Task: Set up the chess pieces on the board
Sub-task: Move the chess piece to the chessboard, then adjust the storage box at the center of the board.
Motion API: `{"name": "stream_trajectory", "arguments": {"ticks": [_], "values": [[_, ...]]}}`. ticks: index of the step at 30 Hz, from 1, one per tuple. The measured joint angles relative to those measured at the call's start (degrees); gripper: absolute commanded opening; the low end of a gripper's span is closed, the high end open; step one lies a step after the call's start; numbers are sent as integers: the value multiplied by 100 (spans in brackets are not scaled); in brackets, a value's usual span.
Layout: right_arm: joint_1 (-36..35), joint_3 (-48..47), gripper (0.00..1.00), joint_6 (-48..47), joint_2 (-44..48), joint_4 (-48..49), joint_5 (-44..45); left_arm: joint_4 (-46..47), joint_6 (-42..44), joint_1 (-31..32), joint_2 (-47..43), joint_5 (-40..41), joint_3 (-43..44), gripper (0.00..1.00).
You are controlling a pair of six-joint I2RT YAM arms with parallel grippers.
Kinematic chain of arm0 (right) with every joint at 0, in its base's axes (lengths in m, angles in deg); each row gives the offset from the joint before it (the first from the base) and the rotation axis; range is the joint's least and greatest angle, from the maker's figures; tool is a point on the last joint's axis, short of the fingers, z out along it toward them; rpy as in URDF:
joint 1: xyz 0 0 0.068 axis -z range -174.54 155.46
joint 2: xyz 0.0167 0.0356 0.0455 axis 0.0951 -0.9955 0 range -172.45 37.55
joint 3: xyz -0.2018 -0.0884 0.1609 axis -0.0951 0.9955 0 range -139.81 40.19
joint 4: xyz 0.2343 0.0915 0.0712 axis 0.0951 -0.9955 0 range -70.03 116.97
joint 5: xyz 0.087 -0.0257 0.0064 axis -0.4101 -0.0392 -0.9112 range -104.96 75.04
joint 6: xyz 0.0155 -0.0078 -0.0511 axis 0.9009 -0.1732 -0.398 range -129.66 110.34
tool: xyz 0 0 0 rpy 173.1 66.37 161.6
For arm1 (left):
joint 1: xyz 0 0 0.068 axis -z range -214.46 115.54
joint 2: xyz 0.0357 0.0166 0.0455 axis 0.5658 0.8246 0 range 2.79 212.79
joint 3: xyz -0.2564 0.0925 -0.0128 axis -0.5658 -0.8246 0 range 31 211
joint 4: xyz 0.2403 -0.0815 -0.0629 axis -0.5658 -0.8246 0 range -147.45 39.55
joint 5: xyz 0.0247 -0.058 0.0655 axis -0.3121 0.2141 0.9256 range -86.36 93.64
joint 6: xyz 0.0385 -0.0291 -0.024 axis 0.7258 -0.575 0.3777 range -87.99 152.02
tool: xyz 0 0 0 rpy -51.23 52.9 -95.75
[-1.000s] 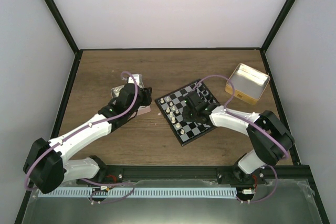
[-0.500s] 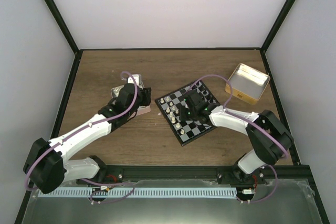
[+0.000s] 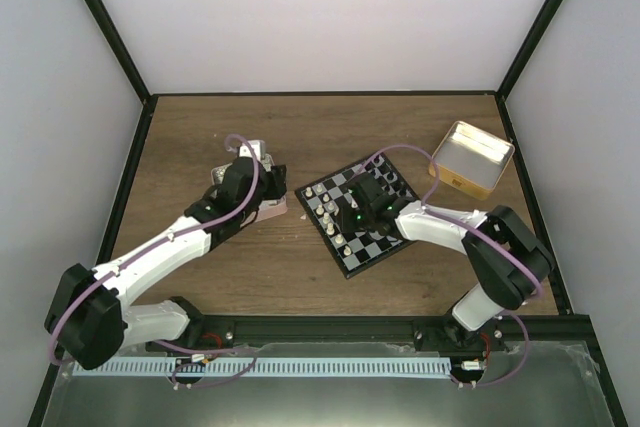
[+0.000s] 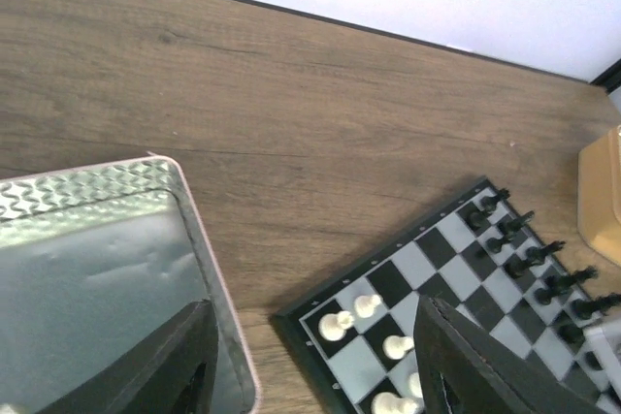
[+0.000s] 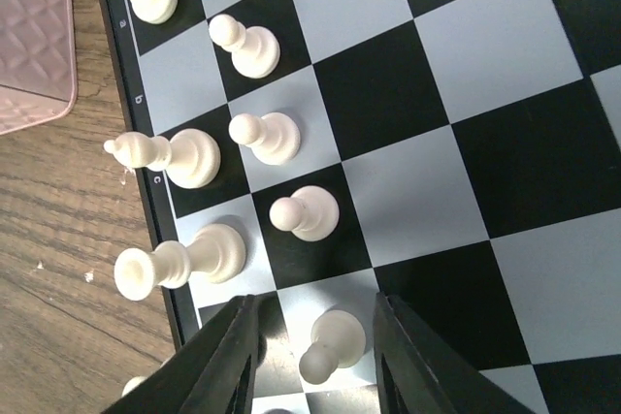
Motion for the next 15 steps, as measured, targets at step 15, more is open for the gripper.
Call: {"name": "stream_trajectory", "arguments": {"ticks": [15], "values": [[4,160,51,295,1211,-105,756,-835,1775,-973,1537,-203,1344,90]]}}
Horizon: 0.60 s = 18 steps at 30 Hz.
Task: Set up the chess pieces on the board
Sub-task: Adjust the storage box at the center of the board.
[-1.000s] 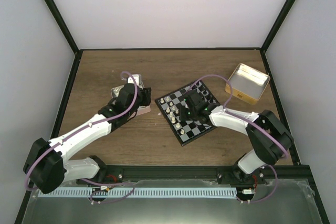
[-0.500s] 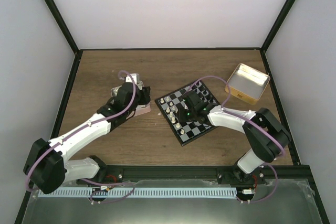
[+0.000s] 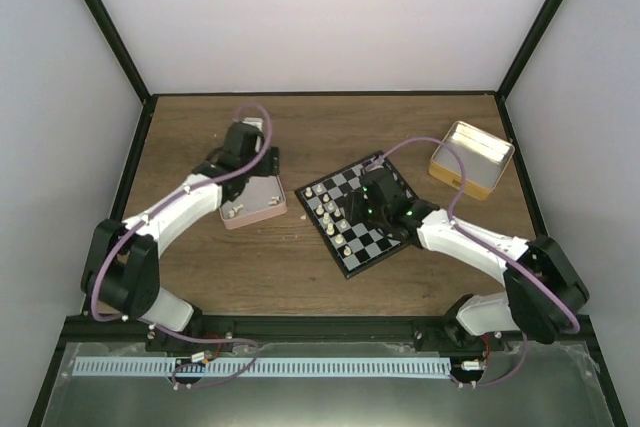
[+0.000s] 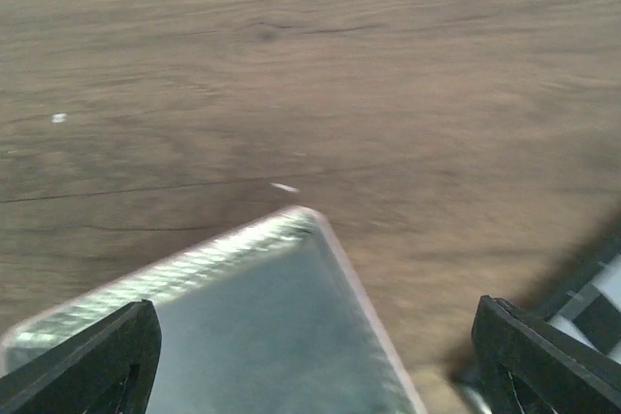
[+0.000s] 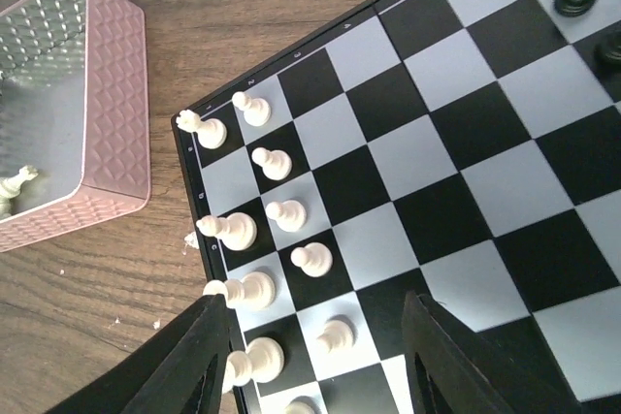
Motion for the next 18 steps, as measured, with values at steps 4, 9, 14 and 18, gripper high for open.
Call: {"name": "stream_trajectory", "arguments": {"ticks": [4,9,14,18], "values": [[15,157,53,37,289,-24,116,-157,83,-931,470,-501,363,87],[81,396,54,37,551,-35,173,-511,592,-1504,796,-1054,660,86],[118,400,54,-46,575,-57,149,-702,1425,-1818,1191,-1268,887,86],[122,391,54,-140,575,-114,142,-697,2028,-1976,1567,-1635,964,85]]}}
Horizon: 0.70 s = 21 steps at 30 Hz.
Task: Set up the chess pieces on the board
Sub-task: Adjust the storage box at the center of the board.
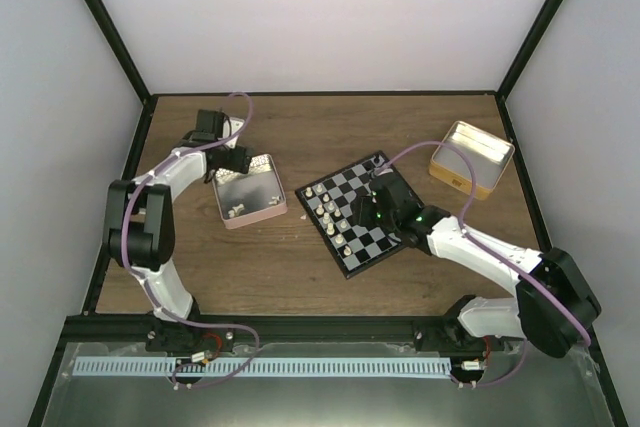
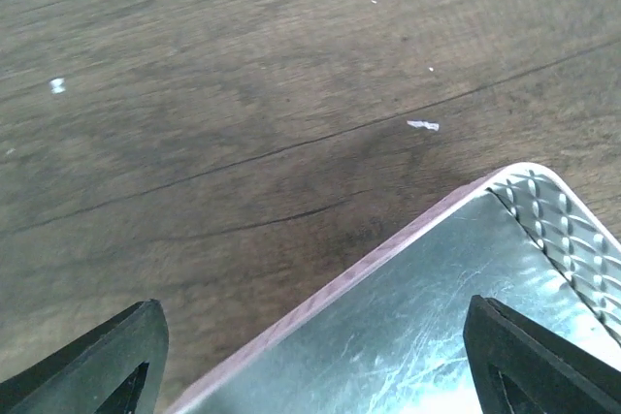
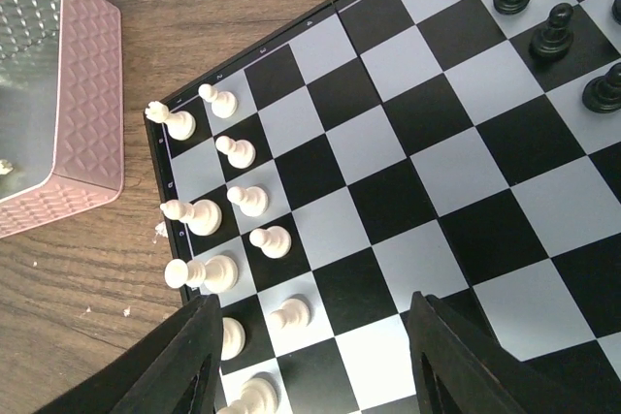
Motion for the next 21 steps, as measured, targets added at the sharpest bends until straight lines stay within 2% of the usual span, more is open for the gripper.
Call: {"name": "stream_trajectory", "arguments": {"ticks": [9,18,21], "values": [[20,-39,53,81,-17,-111,-44,-72,728,-66,737,-605,527,72],[22,-195,53,190,-122,-214,-59,-181,918,-190,1102,-629,560,52],[22,-195,53,192,-122,-232,-61,-192,883,-210,1108,-601,581,42]]}}
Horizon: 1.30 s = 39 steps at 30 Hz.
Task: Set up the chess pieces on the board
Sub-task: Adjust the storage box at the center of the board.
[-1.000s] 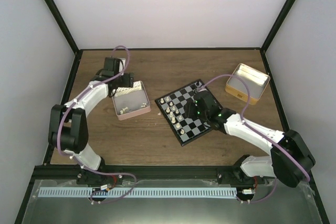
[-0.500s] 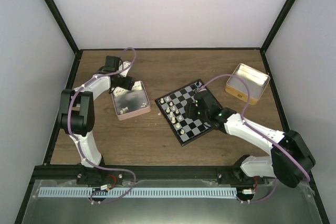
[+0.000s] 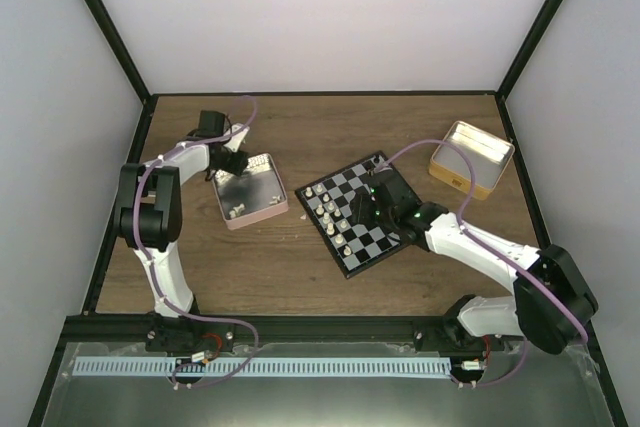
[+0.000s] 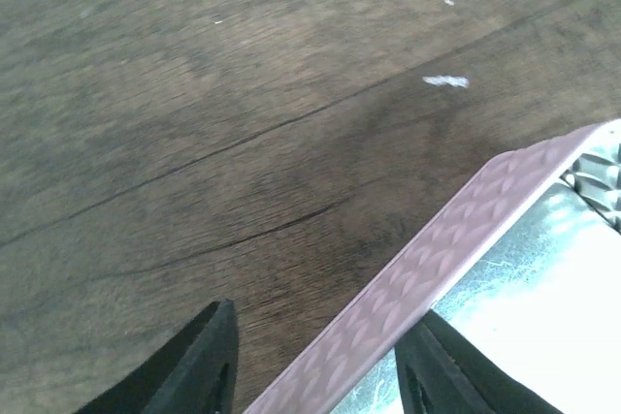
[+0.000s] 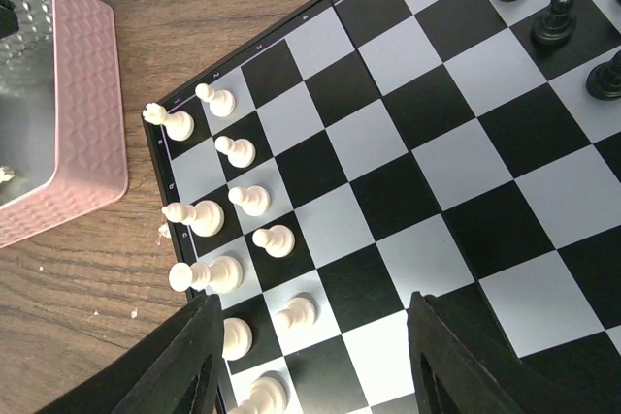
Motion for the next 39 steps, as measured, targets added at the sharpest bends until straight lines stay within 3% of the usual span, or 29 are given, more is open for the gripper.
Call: {"name": "stream_trajectory", "arguments": {"ticks": [14,20,23,29,39], "values": [[0,0,53,0,87,-26,0,396,-538,-4,-435,1504,-629,18],[0,7,53,0,103,-15,-20,361,-1379,-4,-485,2013,-623,21],[0,20,53,4,103,22,-55,227,-1888,-4,-485,2118,-577,20],[2,157,53,109,214,186,-111,9,-2627,-4,-616,2240,-671,8],[0,330,53,149,345,396,-188,-669,-3628,-11,-1399,2238,-1349,4]]}}
